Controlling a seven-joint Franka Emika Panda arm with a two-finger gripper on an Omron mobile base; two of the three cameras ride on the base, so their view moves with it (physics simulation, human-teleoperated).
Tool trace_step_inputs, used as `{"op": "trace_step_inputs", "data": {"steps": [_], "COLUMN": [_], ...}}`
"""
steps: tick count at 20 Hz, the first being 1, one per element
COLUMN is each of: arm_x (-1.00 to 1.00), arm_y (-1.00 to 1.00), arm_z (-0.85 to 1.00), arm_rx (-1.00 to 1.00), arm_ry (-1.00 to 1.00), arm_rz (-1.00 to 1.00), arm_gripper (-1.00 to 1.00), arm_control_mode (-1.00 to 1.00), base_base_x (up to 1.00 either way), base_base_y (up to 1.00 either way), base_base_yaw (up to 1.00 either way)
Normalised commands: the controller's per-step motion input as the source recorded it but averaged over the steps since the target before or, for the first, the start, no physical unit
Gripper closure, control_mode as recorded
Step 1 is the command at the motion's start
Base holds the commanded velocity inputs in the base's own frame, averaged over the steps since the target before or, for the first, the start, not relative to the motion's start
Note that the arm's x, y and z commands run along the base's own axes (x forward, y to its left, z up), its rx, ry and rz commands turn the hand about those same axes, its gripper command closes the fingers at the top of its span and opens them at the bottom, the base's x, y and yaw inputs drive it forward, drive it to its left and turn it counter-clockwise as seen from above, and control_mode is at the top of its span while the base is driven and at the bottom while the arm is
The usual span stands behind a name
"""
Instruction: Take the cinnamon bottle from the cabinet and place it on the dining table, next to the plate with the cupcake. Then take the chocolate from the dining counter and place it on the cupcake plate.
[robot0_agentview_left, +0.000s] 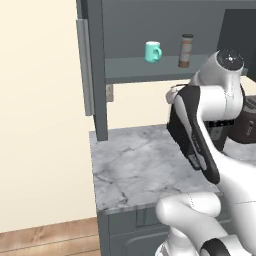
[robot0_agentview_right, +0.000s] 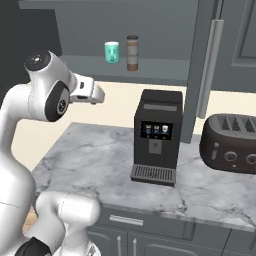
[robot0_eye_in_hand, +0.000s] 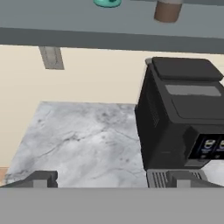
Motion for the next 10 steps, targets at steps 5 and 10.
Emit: {"op": "trace_step_inputs", "data": {"steps": [5,10], "arm_x": [0.35,0.34], "arm_y": [-0.21,-0.3], "arm_z": [0.28,0.3], "arm_rx": [-0.13,-0.07], "arm_ry": [0.0,0.01], "arm_rz": [-0.04,-0.02], "arm_gripper": [-1.0,-1.0], "arm_control_mode": [-1.0,-1.0], "base_base_x": [0.0,0.0], "base_base_y": [0.0,0.0], "base_base_yaw": [0.0,0.0]}}
